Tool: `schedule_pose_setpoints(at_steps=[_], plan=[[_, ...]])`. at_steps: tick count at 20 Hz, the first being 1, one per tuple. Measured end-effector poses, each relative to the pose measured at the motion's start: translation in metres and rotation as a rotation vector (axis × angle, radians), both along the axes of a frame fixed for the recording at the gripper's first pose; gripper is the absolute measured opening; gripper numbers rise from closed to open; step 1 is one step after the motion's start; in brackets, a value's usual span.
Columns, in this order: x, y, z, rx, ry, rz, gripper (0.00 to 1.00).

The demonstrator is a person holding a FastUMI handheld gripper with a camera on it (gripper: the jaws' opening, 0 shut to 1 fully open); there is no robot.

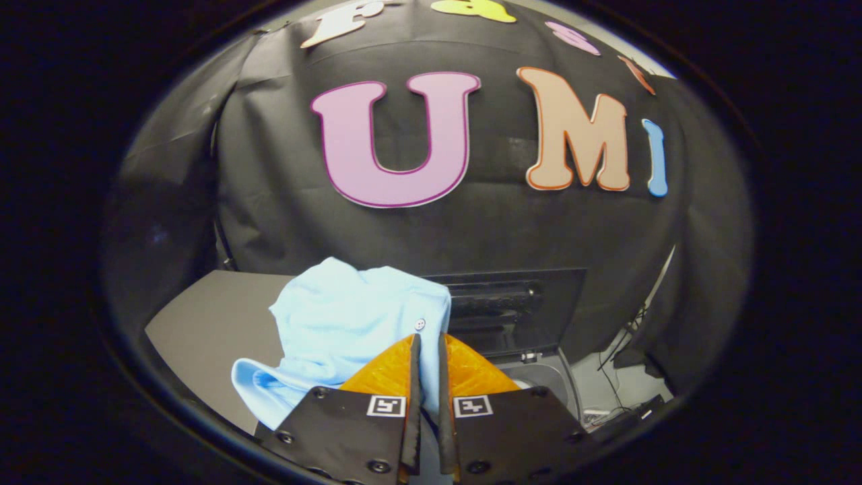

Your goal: Put the clothes into the washing machine and then close the washing machine lid.

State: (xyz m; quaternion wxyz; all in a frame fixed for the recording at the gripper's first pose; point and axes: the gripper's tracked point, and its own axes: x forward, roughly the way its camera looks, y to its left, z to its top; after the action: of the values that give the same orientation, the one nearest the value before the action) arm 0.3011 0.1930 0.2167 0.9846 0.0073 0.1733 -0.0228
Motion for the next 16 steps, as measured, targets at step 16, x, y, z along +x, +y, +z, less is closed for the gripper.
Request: schedule_pose_setpoints(at_steps=[16], plan=[[0.003, -0.040, -0.011, -0.022, -0.019, -0.079, 0.33]])
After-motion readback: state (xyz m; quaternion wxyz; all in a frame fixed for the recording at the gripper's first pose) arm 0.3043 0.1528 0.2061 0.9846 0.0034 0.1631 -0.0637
